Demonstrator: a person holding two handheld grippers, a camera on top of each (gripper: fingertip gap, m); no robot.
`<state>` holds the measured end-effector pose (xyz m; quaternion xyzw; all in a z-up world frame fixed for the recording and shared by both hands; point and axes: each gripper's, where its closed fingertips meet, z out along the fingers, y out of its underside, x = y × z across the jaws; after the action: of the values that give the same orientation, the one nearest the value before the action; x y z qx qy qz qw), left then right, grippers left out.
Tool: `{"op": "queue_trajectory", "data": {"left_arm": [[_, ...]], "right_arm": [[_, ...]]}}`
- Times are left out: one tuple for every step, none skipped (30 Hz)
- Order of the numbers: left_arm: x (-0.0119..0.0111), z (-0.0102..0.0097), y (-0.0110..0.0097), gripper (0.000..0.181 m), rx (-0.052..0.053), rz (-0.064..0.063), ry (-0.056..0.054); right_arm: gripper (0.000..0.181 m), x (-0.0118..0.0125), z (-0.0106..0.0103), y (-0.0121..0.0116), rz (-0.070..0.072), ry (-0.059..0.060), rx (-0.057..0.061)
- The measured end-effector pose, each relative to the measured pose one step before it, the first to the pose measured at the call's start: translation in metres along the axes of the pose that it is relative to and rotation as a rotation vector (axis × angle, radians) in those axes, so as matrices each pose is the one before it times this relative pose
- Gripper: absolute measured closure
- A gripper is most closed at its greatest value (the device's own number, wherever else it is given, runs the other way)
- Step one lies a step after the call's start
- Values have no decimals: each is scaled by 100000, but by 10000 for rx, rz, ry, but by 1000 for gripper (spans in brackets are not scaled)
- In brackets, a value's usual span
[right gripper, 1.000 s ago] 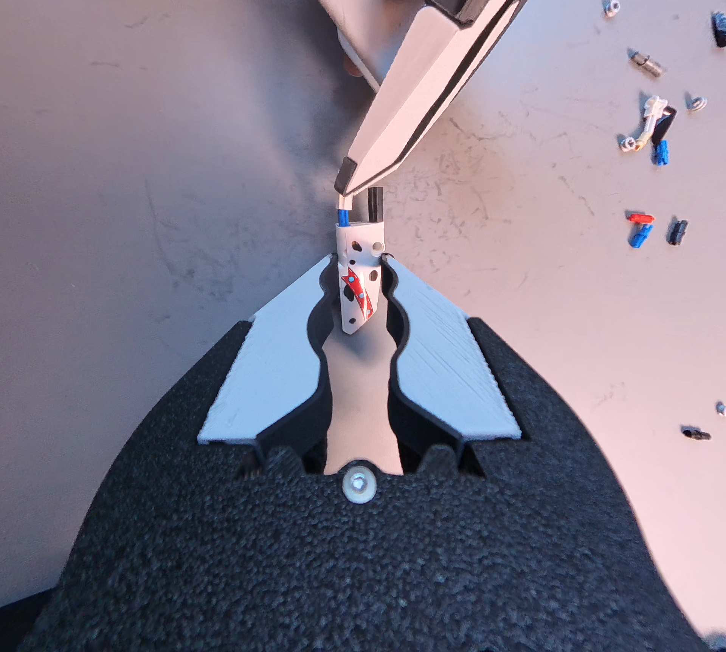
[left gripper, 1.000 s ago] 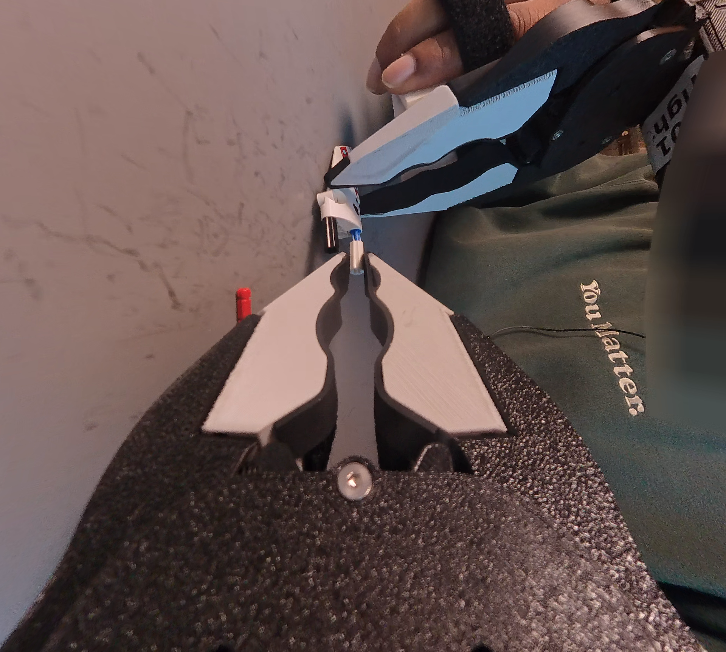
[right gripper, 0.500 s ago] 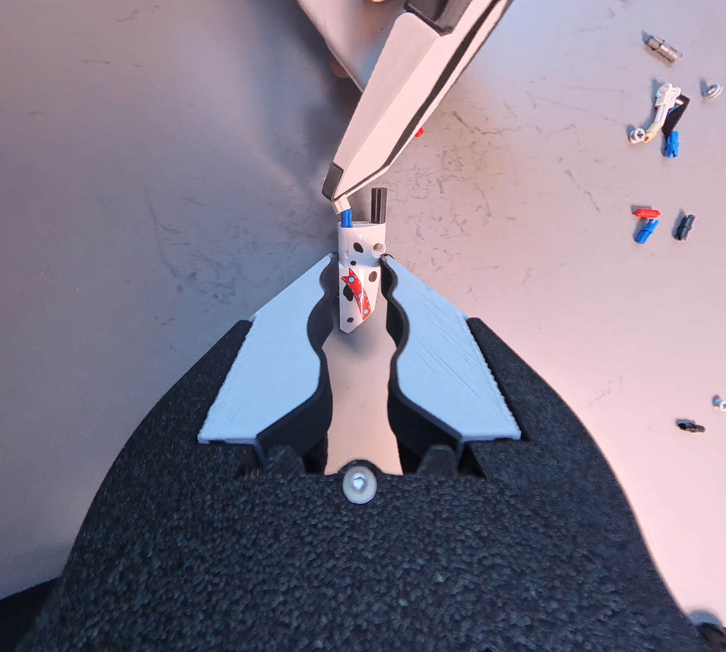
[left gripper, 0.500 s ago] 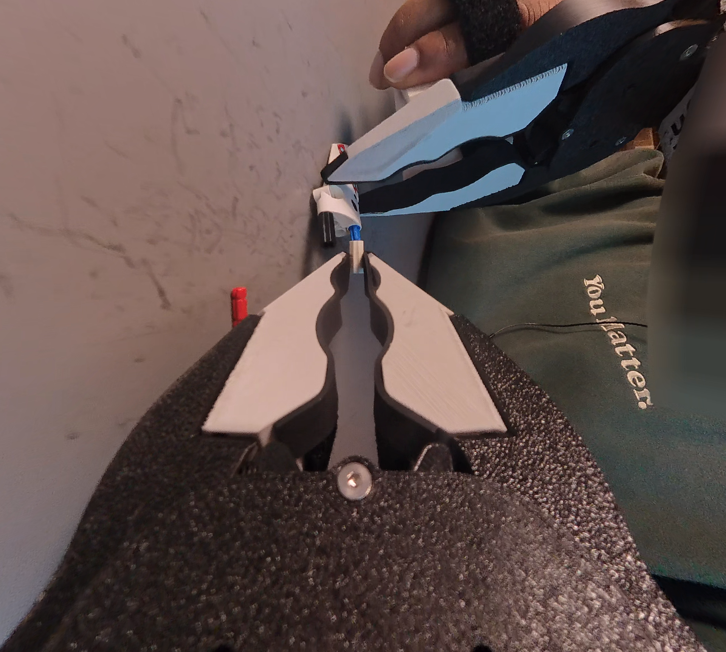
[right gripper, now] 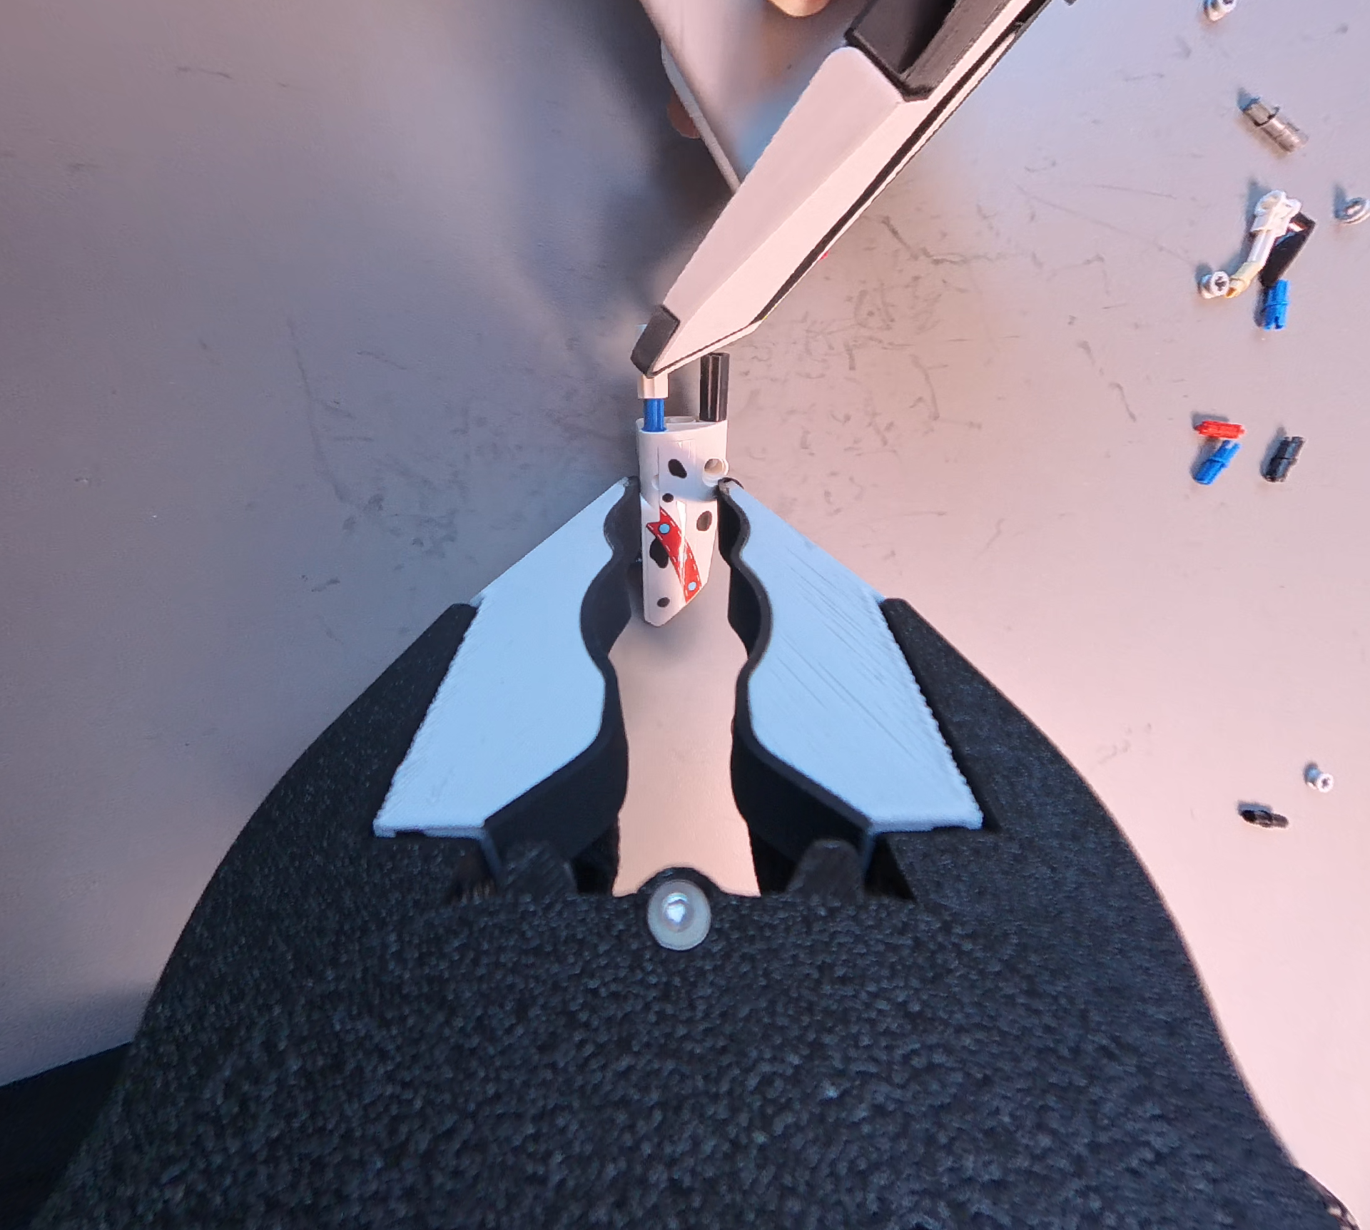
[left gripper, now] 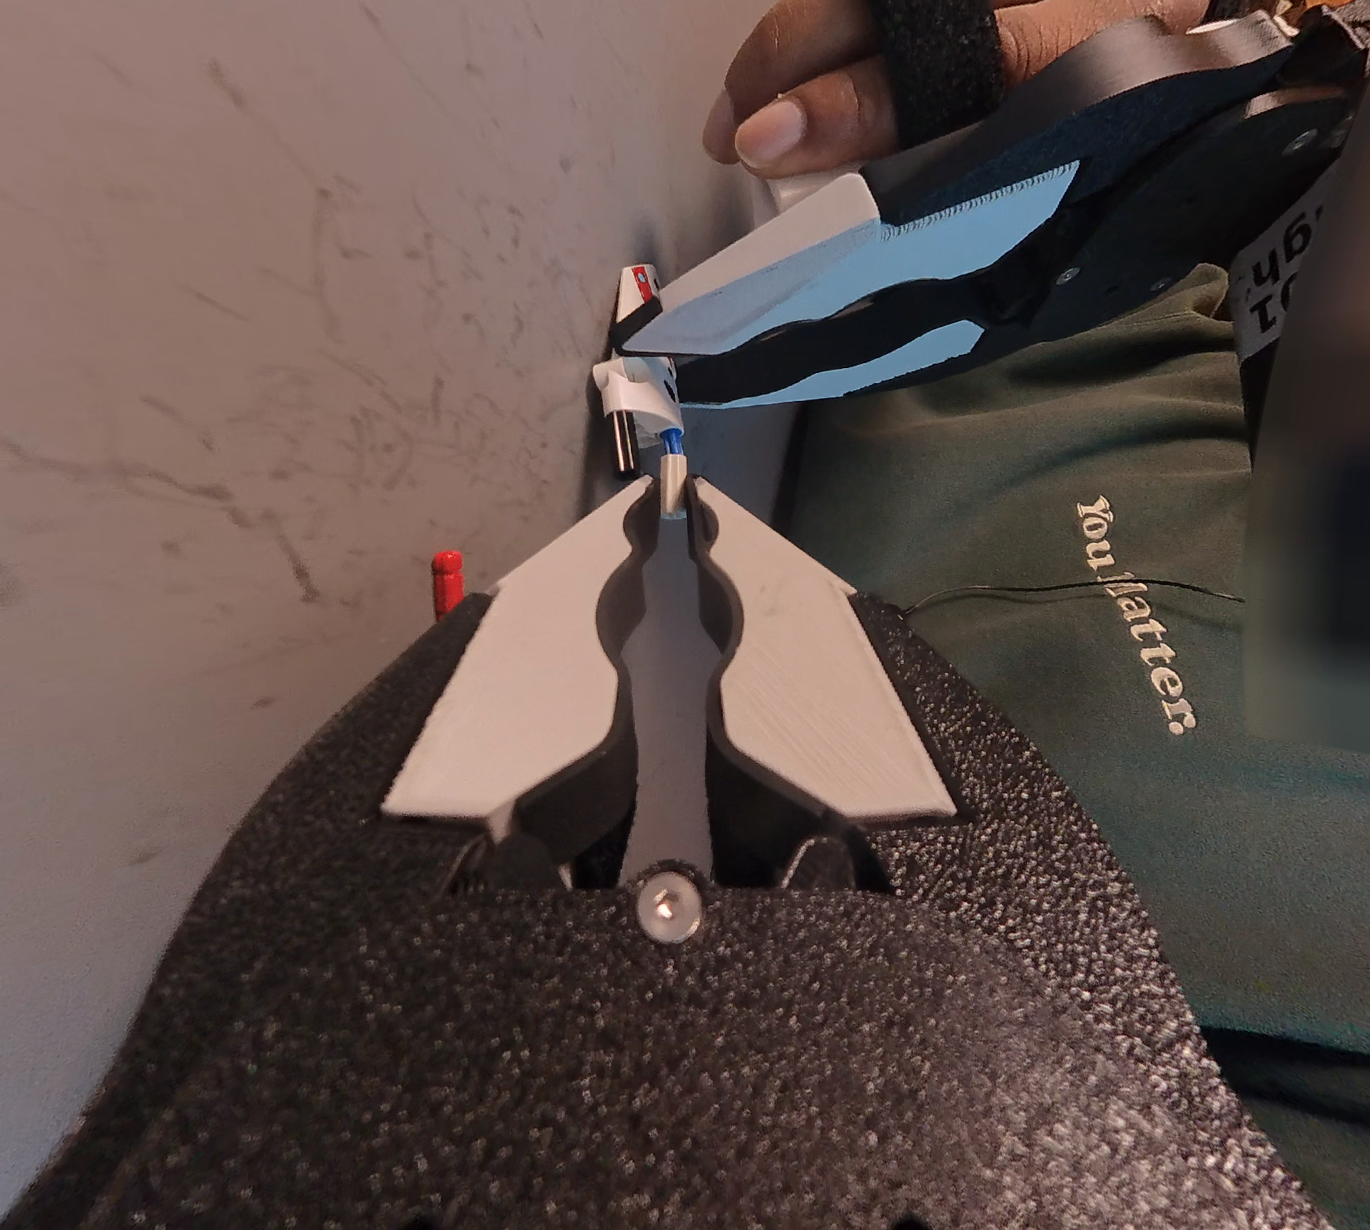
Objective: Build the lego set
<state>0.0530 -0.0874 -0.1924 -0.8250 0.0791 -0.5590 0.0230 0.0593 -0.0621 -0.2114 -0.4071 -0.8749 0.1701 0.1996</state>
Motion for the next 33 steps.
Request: {"op": "queue_trajectory", "data": {"left_arm": [[20,13,-16,176,18,-28,0],[6,-29,-66,176,57,-74,17],[17,-56,-108,176,106,-101,34],[38,-44,-97,176,118,-107,50],[16,-39,-62,176,104,-85,31],[36,-20,-10,176,70,-59,39],[22,-15,-32,176,70,-50,26],[3,21,28,176,27,-43,21],[-24,21,26,176,22,-41,11],[-53,9,16,176,34,-22,-19],[-13,13,1,176,54,9,-34],[-47,-12,-1,176,59,98,-107],[-69,-20,-23,176,72,143,-166],[-4,-24,-17,176,56,216,-156],[-17,-43,-28,176,47,347,-200],[-25,-29,12,176,8,538,-265],[-27,-5,93,176,-48,684,-331],[-18,-37,42,176,-23,679,-360],[-7,5,70,176,-34,561,-333],[-2,9,31,175,13,499,-284],[-10,9,28,175,58,448,-231],[12,32,85,175,60,374,-169],[-9,15,77,175,78,347,-155],[32,24,71,175,82,286,-109],[26,37,115,175,49,301,-108],[-10,36,74,175,35,210,-112],[46,35,57,175,14,175,-61],[22,39,48,175,7,248,-92],[-11,32,36,175,-5,204,-113],[11,38,28,175,-17,253,-114],[-10,30,13,175,-23,283,-146],[9,21,-2,175,-39,227,-142],[10,23,-13,175,-45,298,-154]], "right_arm": [[162,-19,-7,0,-15,0,-9],[162,14,0,0,-5,11,-27],[162,21,-2,9,19,17,-25],[162,20,0,12,68,-4,-4],[162,16,-2,4,90,-12,2],[162,-4,-5,-19,45,-6,-8],[162,-2,-1,-10,-46,35,-41],[162,-17,4,-1,-39,31,-54],[162,-21,17,-10,-3,18,-58],[162,-9,21,-15,33,4,-28],[162,-3,11,-21,133,-41,18],[162,-6,7,-10,169,-77,66],[162,-5,29,-2,186,-99,79],[162,9,-1,-12,148,-78,62],[162,5,4,-25,48,-35,36],[162,0,7,-22,32,-18,27],[162,-13,14,-36,99,-47,36],[162,-8,13,-26,130,-63,50],[162,-8,0,-18,155,-79,49],[162,-1,-6,2,113,-69,36],[162,0,-1,-12,24,-37,33],[162,-34,4,-5,38,-38,29],[162,-42,1,-25,20,-23,23],[162,-48,11,-27,-13,-19,14],[162,-74,8,-20,-11,-28,-3],[162,-21,14,-13,-38,21,-19],[162,-42,7,-1,-27,11,-28],[162,-47,1,-10,-22,4,-21],[162,0,2,8,-27,33,-22],[162,-8,-6,8,-8,17,-29],[162,-15,0,9,-34,25,-27],[162,-4,5,3,-30,25,-24],[162,-26,-2,0,-1,9,-32]]}}
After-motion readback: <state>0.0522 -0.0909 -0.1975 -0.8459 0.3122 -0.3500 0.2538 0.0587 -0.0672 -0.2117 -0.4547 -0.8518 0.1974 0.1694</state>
